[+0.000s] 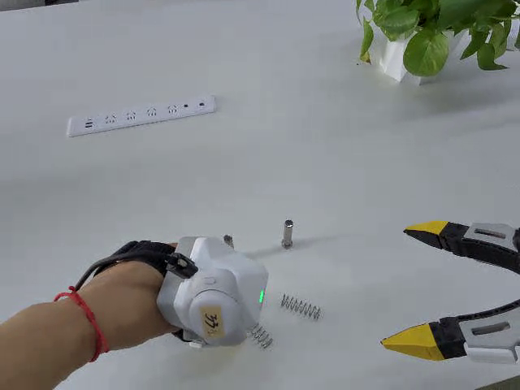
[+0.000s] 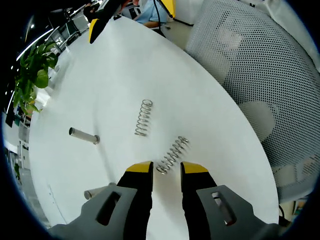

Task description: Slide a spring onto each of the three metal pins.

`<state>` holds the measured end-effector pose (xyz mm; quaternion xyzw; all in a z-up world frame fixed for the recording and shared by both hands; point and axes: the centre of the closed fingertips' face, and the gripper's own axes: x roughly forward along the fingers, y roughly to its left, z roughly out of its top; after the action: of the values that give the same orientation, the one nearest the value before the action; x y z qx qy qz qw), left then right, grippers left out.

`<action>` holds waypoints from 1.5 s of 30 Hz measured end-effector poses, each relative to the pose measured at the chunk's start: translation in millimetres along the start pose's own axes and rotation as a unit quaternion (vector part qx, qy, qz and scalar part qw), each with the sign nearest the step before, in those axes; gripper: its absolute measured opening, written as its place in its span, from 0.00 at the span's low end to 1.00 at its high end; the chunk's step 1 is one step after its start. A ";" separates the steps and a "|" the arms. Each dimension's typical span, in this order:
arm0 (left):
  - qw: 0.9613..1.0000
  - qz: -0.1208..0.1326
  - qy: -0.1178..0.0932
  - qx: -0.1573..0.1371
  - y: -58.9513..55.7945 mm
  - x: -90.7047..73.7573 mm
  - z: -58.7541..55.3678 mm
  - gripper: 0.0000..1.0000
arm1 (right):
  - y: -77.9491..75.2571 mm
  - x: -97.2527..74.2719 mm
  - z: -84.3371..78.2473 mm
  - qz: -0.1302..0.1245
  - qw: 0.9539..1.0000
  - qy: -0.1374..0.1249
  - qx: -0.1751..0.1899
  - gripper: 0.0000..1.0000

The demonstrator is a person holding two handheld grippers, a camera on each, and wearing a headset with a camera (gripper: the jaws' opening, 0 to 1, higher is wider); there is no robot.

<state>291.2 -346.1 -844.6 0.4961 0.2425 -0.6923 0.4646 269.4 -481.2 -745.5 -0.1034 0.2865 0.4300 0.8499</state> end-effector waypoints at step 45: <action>0.993 0.014 -0.001 -0.117 -11.3 -0.4 -2.7 0.07 | 1.9 -0.1 -4.8 0.002 1.000 0.002 0.005 0.88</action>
<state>282.4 -338.7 -846.7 0.4415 0.3140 -0.6530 0.5293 265.9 -482.1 -749.2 -0.0990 0.2906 0.4300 0.8490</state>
